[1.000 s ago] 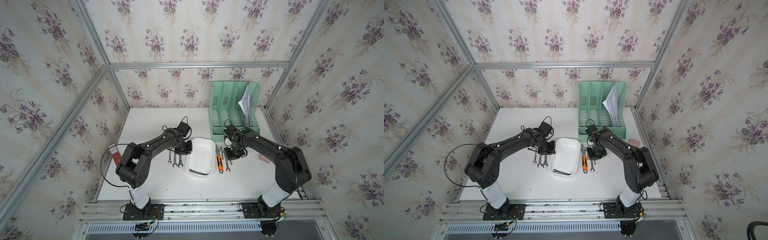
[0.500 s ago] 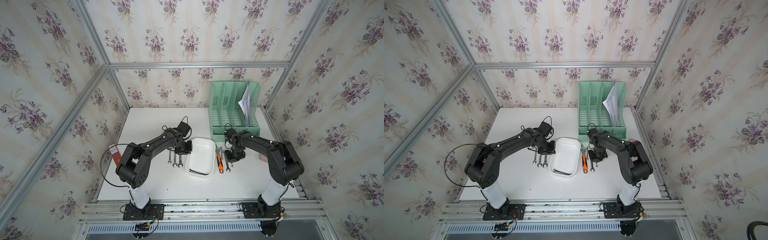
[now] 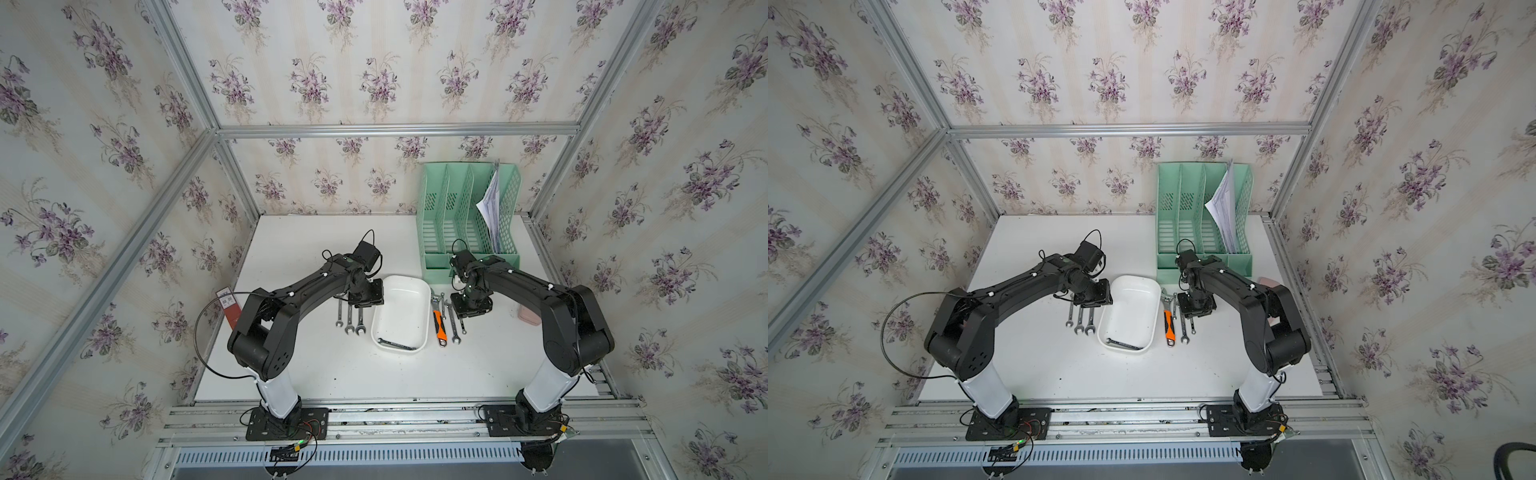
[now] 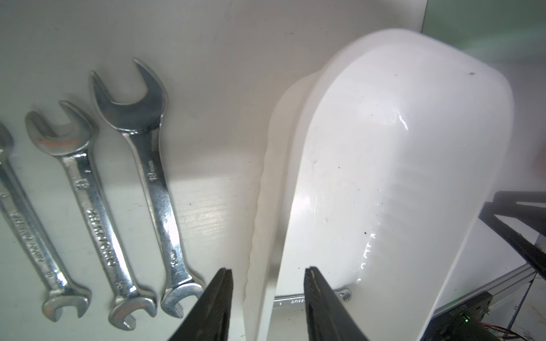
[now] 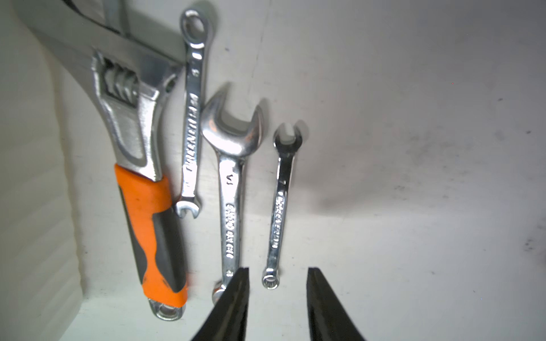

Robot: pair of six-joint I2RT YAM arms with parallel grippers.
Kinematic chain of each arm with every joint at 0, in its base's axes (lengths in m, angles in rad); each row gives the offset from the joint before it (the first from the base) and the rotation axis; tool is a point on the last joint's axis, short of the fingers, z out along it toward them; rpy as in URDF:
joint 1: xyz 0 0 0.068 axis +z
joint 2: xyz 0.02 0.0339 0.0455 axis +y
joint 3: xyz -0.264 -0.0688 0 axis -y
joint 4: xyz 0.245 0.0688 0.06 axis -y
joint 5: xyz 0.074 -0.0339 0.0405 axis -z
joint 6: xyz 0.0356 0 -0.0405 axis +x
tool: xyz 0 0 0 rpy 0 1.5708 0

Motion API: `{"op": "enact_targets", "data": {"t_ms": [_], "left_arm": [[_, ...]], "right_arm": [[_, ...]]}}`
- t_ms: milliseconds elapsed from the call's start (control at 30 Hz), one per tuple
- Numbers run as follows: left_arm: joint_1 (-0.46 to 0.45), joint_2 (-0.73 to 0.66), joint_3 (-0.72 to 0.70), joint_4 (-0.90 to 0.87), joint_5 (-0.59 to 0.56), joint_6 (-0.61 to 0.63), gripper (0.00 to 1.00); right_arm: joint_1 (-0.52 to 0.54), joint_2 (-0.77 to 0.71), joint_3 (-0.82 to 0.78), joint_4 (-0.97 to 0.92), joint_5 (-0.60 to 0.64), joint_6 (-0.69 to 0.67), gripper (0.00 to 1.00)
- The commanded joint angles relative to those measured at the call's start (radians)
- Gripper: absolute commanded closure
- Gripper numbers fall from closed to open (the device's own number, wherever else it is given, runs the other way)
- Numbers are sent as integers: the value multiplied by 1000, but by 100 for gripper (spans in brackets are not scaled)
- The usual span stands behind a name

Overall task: Take out the wrench from the storage box
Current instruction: Place the wrench at the center of the board, then move the storage box to the center of the board.

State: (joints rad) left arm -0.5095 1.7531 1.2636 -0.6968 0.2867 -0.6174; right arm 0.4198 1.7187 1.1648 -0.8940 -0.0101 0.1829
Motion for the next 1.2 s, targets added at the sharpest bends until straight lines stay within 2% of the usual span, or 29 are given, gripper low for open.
{"op": "enact_targets", "data": {"t_ms": [0,167,300,400,467,567,667,900,1167], "left_arm": [[-9,-13,17,-58,-61,19,52],[-82,-56,62,-166,-213,71,49],[-161,-105,72,-174,-288,197,49],[-192,-116,53,-117,-181,335,46],[-234,-106,43,-95,-135,434,38],[-276,-50,59,-125,-60,573,33],[-306,4,70,-142,-51,656,30],[-316,88,92,-184,14,803,22],[-343,140,57,-118,39,838,15]], "right_arm": [[2,-40,35,-20,-66,7,62],[10,-91,73,27,-199,24,62],[33,-88,68,84,-278,39,62],[58,-70,56,143,-326,61,62],[62,-60,36,194,-372,75,61],[61,-44,24,237,-392,89,60],[60,-26,31,254,-399,91,59],[59,14,45,279,-401,90,58],[48,46,58,300,-400,90,58]]}}
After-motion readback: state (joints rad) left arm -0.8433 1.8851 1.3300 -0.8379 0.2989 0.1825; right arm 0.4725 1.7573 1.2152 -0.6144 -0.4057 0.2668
